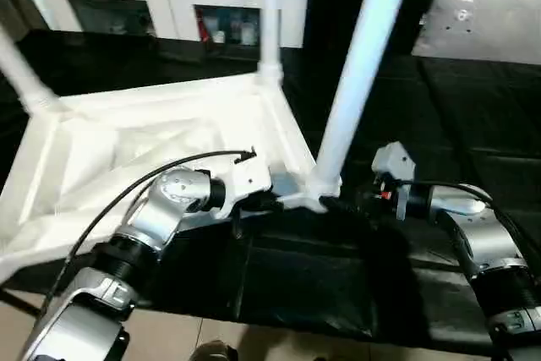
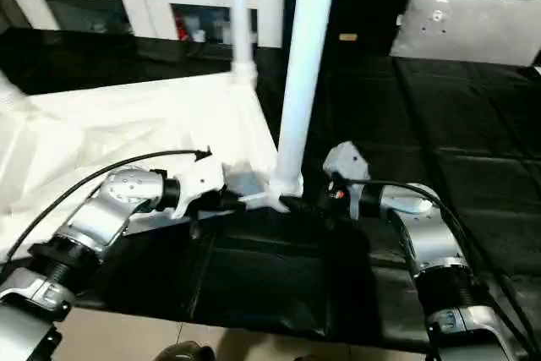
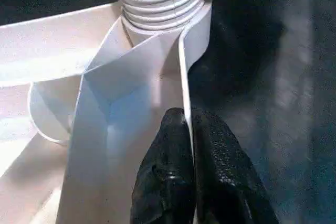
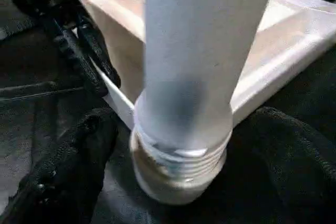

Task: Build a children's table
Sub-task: Rotate leg to tighten

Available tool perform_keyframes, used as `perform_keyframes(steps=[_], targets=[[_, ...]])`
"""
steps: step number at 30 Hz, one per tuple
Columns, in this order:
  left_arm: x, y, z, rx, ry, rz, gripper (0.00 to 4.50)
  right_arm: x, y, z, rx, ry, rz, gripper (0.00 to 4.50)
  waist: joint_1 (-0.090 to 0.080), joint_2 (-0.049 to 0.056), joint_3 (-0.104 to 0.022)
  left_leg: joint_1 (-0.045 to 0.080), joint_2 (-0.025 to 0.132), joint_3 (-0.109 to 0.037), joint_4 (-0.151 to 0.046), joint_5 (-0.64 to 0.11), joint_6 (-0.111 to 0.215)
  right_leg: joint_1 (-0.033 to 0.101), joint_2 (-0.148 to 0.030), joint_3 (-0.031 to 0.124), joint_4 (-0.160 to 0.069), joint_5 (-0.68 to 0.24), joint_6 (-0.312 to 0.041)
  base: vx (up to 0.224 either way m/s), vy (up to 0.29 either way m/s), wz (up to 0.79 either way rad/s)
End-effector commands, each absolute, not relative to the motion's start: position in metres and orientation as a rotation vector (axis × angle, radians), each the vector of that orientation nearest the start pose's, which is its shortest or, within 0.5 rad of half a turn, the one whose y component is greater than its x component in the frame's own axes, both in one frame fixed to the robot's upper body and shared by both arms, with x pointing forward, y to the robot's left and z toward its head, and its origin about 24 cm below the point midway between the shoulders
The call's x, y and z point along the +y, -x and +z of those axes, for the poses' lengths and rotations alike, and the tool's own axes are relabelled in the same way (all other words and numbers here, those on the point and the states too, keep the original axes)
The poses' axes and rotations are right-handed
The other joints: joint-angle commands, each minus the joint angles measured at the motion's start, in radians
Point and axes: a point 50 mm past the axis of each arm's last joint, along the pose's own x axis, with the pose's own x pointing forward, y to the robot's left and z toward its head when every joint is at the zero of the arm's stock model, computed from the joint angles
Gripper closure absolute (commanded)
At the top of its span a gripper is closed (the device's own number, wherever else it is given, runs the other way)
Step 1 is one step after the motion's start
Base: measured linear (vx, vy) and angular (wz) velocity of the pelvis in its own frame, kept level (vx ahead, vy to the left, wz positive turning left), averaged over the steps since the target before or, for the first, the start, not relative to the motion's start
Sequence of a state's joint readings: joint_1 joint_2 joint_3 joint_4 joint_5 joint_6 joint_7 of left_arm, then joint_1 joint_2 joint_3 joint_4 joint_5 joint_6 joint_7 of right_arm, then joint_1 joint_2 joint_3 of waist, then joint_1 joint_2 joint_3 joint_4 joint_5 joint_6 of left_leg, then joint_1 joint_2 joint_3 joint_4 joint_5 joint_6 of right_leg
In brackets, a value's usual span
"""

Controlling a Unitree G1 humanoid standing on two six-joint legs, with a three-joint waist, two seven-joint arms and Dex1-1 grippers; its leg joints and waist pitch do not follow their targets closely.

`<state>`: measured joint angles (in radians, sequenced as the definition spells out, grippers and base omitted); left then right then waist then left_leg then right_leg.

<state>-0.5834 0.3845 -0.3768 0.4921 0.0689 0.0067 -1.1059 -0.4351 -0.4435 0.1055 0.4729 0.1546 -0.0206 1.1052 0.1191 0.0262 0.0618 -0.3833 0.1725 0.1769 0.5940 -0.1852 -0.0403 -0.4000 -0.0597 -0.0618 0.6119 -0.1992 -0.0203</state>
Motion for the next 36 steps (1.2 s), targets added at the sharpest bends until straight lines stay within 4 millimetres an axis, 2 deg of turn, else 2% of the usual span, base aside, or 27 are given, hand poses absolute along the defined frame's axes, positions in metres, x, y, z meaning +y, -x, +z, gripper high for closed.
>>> perform_keyframes(steps=[1,2,6,10,14,16,18,26,32,36], targets=[[0.117,-0.302,0.05,0.382,-0.653,-1.457,4.5,-0.179,-0.306,0.07,0.192,0.296,1.159,0.08,0.002,-0.003,-0.072,0.018,0.07,-0.021,-0.063,-0.133,0.089,0.052,-0.095,0.05,-0.058,-0.048,-0.268,0.0,0.0,0.0],[0.119,-0.3,0.051,0.384,-0.661,-1.481,4.5,-0.179,-0.305,0.07,0.2,0.289,1.182,0.08,0.002,-0.005,-0.072,0.019,0.07,-0.02,-0.063,-0.133,0.089,0.053,-0.095,0.05,-0.057,-0.041,-0.27,0.0,0.0,0.0],[0.122,-0.297,0.051,0.392,-0.681,-1.526,4.5,-0.178,-0.302,0.069,0.219,0.272,1.23,0.08,0.007,-0.003,-0.072,0.018,0.07,-0.02,-0.061,-0.136,0.092,0.052,-0.096,0.05,-0.058,-0.055,-0.27,0.0,0.0,0.0],[0.121,-0.296,0.051,0.389,-0.691,-1.547,4.5,-0.175,-0.3,0.066,0.233,0.267,1.273,0.48,0.014,-0.006,-0.073,0.02,0.07,-0.02,-0.061,-0.139,0.083,0.051,-0.098,0.05,-0.058,-0.08,-0.264,0.0,0.0,0.0],[0.119,-0.295,0.051,0.383,-0.687,-1.56,4.5,-0.171,-0.3,0.065,0.238,0.275,1.288,0.6,0.021,-0.006,-0.074,0.02,0.07,-0.019,-0.06,-0.129,0.08,0.049,-0.097,0.05,-0.056,-0.075,-0.26,0.0,0.0,0.0],[0.118,-0.295,0.051,0.381,-0.686,-1.564,4.5,-0.17,-0.301,0.064,0.24,0.275,1.29,0.93,0.021,-0.007,-0.075,0.019,0.069,-0.02,-0.059,-0.123,0.081,0.05,-0.096,0.05,-0.054,-0.064,-0.26,0.0,0.0,0.0],[0.117,-0.294,0.051,0.379,-0.685,-1.57,4.5,-0.169,-0.302,0.065,0.241,0.271,1.294,0.98,0.022,-0.007,-0.077,0.019,0.069,-0.019,-0.058,-0.115,0.082,0.05,-0.096,0.049,-0.053,-0.053,-0.263,0.0,0.0,0.0],[0.118,-0.294,0.051,0.378,-0.688,-1.575,4.5,-0.165,-0.303,0.065,0.25,0.257,1.325,1.67,0.023,-0.008,-0.079,0.017,0.068,-0.019,-0.055,-0.105,0.087,0.052,-0.096,0.049,-0.05,-0.045,-0.261,0.0,0.0,0.0],[0.119,-0.296,0.048,0.383,-0.673,-1.532,4.5,-0.164,-0.297,0.061,0.26,0.229,1.342,1.81,0.024,-0.008,-0.08,0.018,0.068,-0.019,-0.054,-0.102,0.089,0.052,-0.095,0.048,-0.05,-0.046,-0.261,0.0,0.0,0.0],[0.113,-0.3,0.048,0.368,-0.582,-1.462,4.5,-0.157,-0.293,0.053,0.271,0.152,1.284,1.82,0.029,-0.009,-0.08,0.019,0.068,-0.019,-0.053,-0.101,0.09,0.051,-0.096,0.049,-0.051,-0.054,-0.259,0.0,0.0,0.0]])
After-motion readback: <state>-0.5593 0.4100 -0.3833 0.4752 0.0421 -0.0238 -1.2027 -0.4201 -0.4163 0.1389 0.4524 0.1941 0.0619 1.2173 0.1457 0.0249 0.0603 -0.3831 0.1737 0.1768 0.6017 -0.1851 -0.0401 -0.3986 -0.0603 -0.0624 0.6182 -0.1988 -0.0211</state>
